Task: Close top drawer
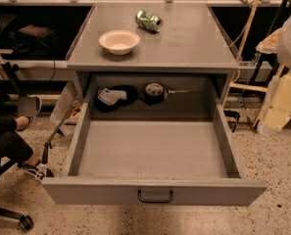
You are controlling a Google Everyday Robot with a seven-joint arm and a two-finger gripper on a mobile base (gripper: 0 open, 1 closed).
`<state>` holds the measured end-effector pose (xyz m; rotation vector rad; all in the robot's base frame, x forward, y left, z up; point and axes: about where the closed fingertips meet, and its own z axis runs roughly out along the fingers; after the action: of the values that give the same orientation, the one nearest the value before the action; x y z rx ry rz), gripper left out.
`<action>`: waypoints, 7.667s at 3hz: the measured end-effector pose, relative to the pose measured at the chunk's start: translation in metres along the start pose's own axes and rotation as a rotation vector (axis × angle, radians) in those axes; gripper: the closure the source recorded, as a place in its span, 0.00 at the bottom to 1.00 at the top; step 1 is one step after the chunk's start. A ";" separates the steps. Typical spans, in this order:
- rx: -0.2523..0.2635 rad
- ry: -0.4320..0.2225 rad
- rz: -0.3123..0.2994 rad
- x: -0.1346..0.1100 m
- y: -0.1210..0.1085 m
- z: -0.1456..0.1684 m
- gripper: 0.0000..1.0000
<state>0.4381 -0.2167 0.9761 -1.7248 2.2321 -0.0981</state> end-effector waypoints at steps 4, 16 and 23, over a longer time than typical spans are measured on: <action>-0.236 -0.099 0.154 0.151 0.174 0.112 0.00; 0.033 -0.012 0.037 -0.008 0.040 0.361 0.00; 0.131 -0.058 0.110 -0.082 -0.127 0.388 0.00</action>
Offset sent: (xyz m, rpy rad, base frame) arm -0.0840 -0.0561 -0.1598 0.0990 0.2337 -0.0139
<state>0.6868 -0.1197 0.6568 -1.5155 2.2210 -0.1634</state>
